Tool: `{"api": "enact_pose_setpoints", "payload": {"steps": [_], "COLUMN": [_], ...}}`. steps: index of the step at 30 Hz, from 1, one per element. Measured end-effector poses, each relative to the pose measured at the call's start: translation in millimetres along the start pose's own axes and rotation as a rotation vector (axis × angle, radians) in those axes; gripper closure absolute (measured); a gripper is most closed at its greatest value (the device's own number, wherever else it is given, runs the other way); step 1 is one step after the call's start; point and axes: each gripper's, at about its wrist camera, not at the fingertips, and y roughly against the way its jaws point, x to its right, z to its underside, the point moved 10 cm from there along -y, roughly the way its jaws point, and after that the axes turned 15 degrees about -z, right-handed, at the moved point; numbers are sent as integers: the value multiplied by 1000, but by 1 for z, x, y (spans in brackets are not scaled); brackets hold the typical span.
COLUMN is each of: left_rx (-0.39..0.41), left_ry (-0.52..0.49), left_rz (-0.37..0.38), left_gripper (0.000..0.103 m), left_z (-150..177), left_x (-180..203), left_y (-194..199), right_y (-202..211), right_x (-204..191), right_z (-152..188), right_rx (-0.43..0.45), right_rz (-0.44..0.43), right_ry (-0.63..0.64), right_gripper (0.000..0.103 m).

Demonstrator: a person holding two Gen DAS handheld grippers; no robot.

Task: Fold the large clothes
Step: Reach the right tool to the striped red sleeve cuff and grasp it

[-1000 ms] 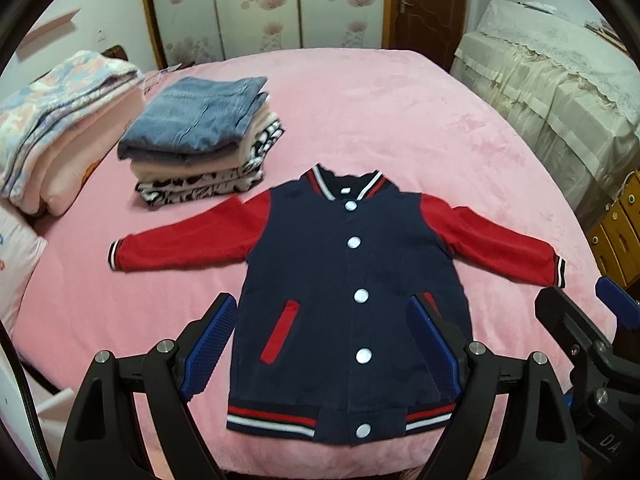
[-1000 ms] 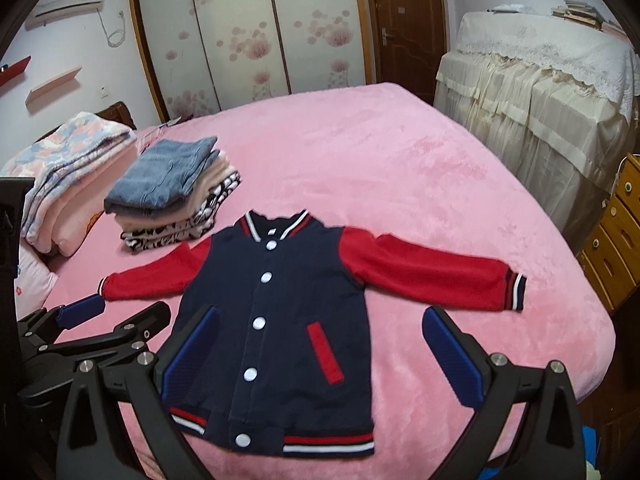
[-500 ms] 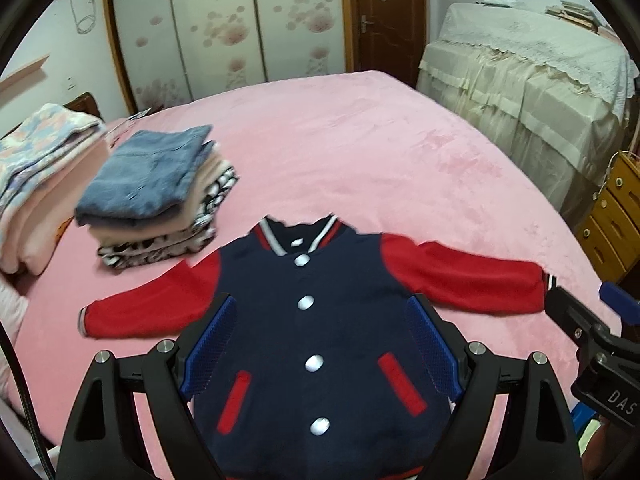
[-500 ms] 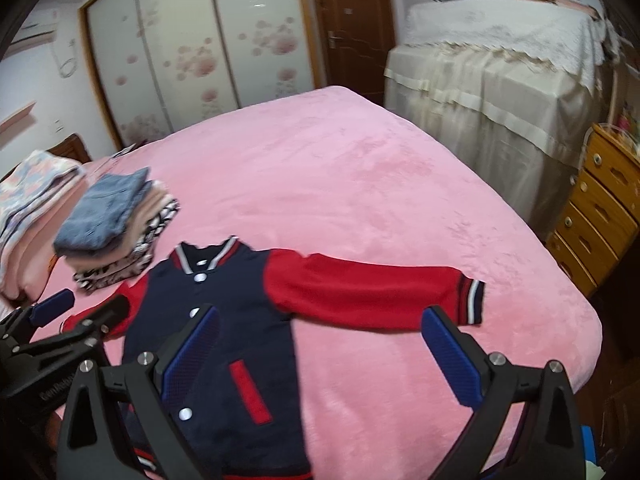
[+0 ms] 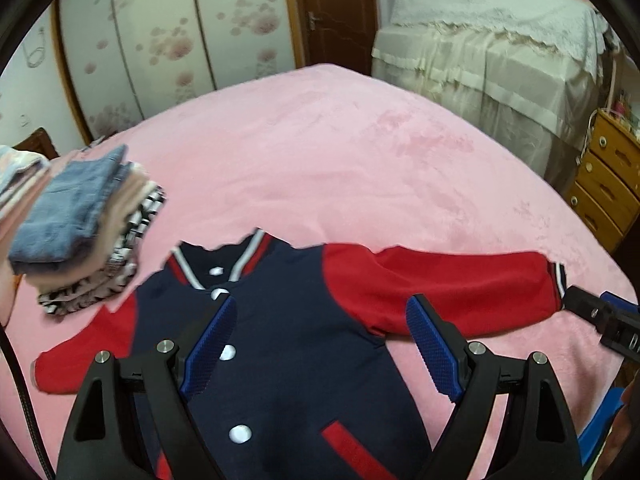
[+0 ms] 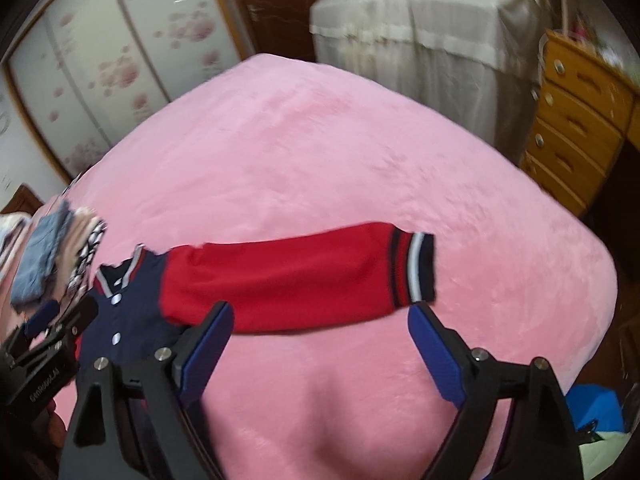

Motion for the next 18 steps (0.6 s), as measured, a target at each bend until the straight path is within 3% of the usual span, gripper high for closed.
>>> {"api": "enact_pose_setpoints", "payload": {"steps": [8, 10, 15, 16, 17, 18], "left_rx": [-87, -105, -120, -122, -124, -127], "left_ry": [17, 25, 19, 18, 17, 20], "left_rz": [77, 93, 114, 116, 118, 121], "left_gripper": [18, 18, 18, 18, 18, 18], "left_z": [19, 22, 27, 27, 28, 28], "left_x": [37, 45, 55, 55, 56, 56], "left_y": [-50, -59, -65, -65, -65, -65], "right_y": [-34, -41, -57, -59, -63, -67], "right_x": [66, 76, 84, 83, 81, 78], "right_z": [6, 7, 6, 6, 6, 8], "right_rx": [-31, -35, -34, -31, -38, -53], "right_rz": [-3, -10, -4, -10, -29, -47], "right_ry": [-175, -205, -197, -189, -175, -175], "right_gripper": [22, 27, 36, 44, 60, 67]}}
